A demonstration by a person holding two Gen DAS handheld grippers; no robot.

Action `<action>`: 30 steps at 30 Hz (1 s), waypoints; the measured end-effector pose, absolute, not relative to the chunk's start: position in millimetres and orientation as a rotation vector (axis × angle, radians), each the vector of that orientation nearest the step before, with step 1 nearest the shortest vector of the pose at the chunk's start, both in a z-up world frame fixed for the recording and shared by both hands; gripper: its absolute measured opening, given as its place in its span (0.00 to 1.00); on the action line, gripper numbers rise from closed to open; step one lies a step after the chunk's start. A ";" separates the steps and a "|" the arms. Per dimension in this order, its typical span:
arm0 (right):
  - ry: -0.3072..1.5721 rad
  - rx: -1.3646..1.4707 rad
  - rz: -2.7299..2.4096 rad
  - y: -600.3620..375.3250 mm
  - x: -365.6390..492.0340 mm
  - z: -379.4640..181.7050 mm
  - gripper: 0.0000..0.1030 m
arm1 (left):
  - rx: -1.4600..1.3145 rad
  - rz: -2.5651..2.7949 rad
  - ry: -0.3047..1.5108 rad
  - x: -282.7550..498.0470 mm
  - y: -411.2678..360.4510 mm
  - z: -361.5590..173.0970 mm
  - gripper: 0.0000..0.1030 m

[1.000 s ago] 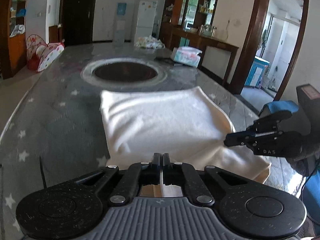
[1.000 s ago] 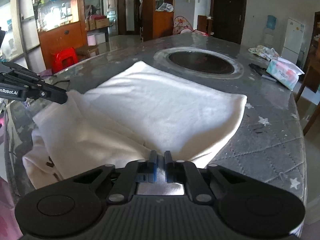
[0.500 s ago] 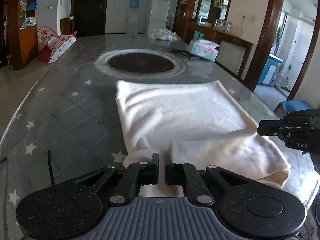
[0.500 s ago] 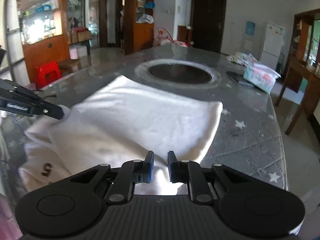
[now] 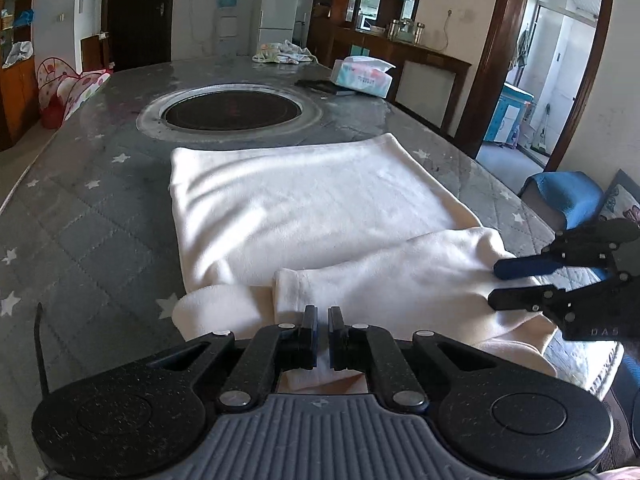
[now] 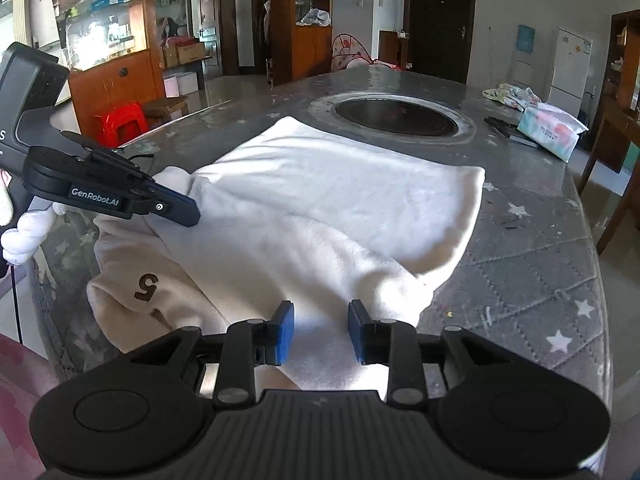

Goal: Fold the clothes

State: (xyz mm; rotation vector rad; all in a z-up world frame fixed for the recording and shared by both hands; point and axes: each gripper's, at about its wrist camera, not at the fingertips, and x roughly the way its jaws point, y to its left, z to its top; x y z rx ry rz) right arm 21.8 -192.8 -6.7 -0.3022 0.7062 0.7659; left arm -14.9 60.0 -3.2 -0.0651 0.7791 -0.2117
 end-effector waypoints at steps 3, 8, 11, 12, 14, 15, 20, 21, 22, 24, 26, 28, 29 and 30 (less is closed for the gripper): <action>0.682 -0.305 0.762 -194.3 22.8 1.3 0.32 | -0.064 -0.212 0.757 -17.9 59.6 5.3 0.09; 0.645 -0.270 0.748 -186.1 37.8 6.2 0.40 | -0.083 -0.202 0.730 -7.1 57.9 11.4 0.24; 0.663 -0.244 0.743 -179.1 48.5 -2.6 0.41 | -0.073 -0.188 0.753 2.9 55.6 3.6 0.36; 0.673 -0.240 0.741 -176.8 51.4 -6.6 0.42 | -0.069 -0.184 0.762 5.9 54.9 0.5 0.37; 0.694 -0.245 0.734 -173.1 53.3 -14.4 0.43 | -0.068 -0.186 0.765 7.3 55.3 -3.0 0.39; 0.693 -0.246 0.735 -172.7 52.9 -15.7 0.44 | -0.067 -0.189 0.761 7.0 55.6 -3.6 0.41; 0.666 -0.246 0.745 -174.2 46.9 -7.8 0.51 | -0.067 -0.185 0.741 -3.7 56.8 0.8 0.47; 0.660 -0.248 0.748 -174.1 45.4 -6.4 0.53 | -0.070 -0.177 0.734 -7.8 58.4 1.4 0.49; 0.664 -0.248 0.748 -172.9 45.7 -7.9 0.54 | -0.075 -0.169 0.729 -11.6 60.3 1.8 0.49; 0.672 -0.250 0.750 -170.5 46.3 -10.7 0.55 | -0.101 -0.149 0.731 -17.2 66.2 1.0 0.50; 0.679 -0.251 0.752 -168.2 46.8 -13.6 0.55 | -0.118 -0.132 0.741 -20.9 72.5 -1.7 0.51; 0.678 -0.260 0.754 -166.3 45.4 -14.9 0.56 | -0.135 -0.118 0.750 -23.5 77.7 -2.6 0.51; 0.677 -0.265 0.756 -165.4 44.7 -15.5 0.56 | -0.143 -0.113 0.753 -25.0 80.0 -2.4 0.51; 0.664 -0.264 0.764 -166.0 42.5 -11.8 0.57 | -0.148 -0.116 0.744 -27.3 80.9 0.3 0.51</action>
